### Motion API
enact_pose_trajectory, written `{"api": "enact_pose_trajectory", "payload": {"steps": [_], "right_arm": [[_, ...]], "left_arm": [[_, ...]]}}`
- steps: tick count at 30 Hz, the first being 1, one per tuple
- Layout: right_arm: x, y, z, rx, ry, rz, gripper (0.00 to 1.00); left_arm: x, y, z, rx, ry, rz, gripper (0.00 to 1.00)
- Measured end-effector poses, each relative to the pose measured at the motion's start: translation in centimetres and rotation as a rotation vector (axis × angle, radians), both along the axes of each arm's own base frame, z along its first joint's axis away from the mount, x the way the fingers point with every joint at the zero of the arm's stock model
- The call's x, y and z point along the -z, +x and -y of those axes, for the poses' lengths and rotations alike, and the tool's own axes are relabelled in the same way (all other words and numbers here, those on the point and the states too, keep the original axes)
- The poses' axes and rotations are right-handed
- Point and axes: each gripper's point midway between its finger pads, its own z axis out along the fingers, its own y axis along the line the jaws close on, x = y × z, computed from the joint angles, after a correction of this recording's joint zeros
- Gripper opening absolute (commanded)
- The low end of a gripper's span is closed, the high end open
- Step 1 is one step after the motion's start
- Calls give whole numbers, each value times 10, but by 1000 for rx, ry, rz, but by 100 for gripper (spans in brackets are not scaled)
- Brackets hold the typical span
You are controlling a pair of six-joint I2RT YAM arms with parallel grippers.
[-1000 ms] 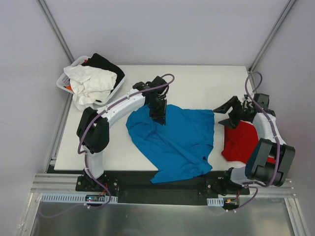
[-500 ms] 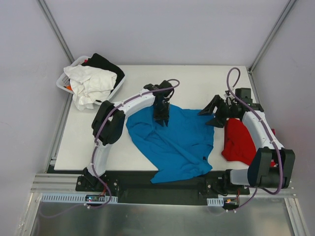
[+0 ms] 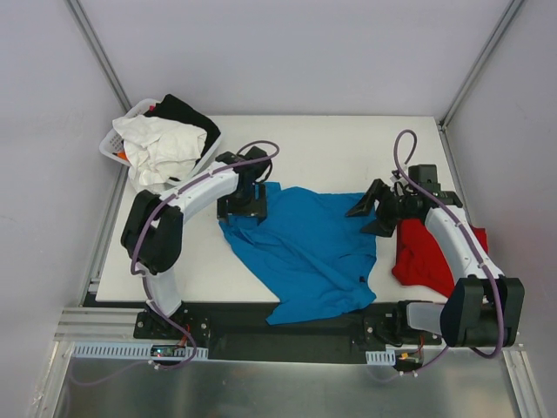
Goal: Fold and stack the t-shirts
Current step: Flatten the tshirt out
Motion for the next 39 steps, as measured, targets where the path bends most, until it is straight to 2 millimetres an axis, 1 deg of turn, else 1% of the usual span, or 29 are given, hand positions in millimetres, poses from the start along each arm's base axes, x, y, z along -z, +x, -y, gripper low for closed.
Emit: {"api": "enact_pose_trajectory", "payload": {"steps": [1,2,3,4,5,6,7,8,9,10,11,12,13,15,16,18,20,24,29,33,35,36,37,38,39], "right_arm": [[0,0,-1,-3,-1,0,75],[1,-1,-1,-4,-4,-1,75],[1,-1,-1,-5,-6,-1,75],[1,-1,-2,-6,-8,-2,75],[2,-1,-2,-6,-11,-2,75],[2,-1,-2,-7,-14,-3,75],[3,-2,-3,-9,-17,-5,77],[4,-2,-3,-11,-22,-10,79],[6,-3,-3,-13,-26,-18,81],[9,-3,-3,-17,-32,-28,82],[13,-3,-3,-17,-37,-39,82],[18,-3,-3,-21,-46,-55,82],[24,-3,-2,-25,-52,-71,83],[37,-3,0,-31,-68,-115,82],[44,-3,0,-35,-75,-137,82],[54,-3,1,-38,-83,-172,82],[60,-3,1,-39,-87,-197,82],[59,-1,1,-40,-87,-194,82],[58,2,1,-44,-87,-177,81],[59,2,0,-46,-86,-182,81],[60,3,0,-47,-86,-186,82],[60,4,0,-47,-86,-186,84],[60,5,0,-48,-86,-188,86],[61,7,0,-49,-87,-189,91],[61,8,0,-52,-89,-190,93]], "left_arm": [[1,0,-2,-2,8,1,81],[3,-2,-3,-3,13,-6,69],[6,-4,-5,-3,18,-14,29],[8,-6,-6,-5,23,-24,19],[10,-7,-6,-12,26,-30,16],[12,-8,-7,-4,30,-35,17],[13,-8,-7,-5,30,-38,21],[15,-8,-6,-4,32,-42,28],[18,-8,-6,-4,32,-49,39],[19,-8,-5,-2,34,-55,46],[22,-8,-5,1,35,-63,50],[24,-9,-2,2,24,-71,49],[27,-8,0,4,15,-76,31],[31,-7,5,-2,-11,-87,3],[34,-6,10,-3,-36,-98,0],[38,-5,15,-15,-74,-118,0],[43,-5,15,-34,-103,-130,0],[49,-14,-3,-85,-115,-157,0],[40,-32,-30,-138,-125,-153,0],[39,-44,-43,-165,-121,-162,0],[42,-52,-46,-171,-113,-178,7],[42,-54,-47,-172,-110,-184,19],[43,-54,-47,-173,-109,-185,25],[42,-54,-47,-171,-110,-184,39],[40,-52,-46,-171,-111,-182,50]]}}
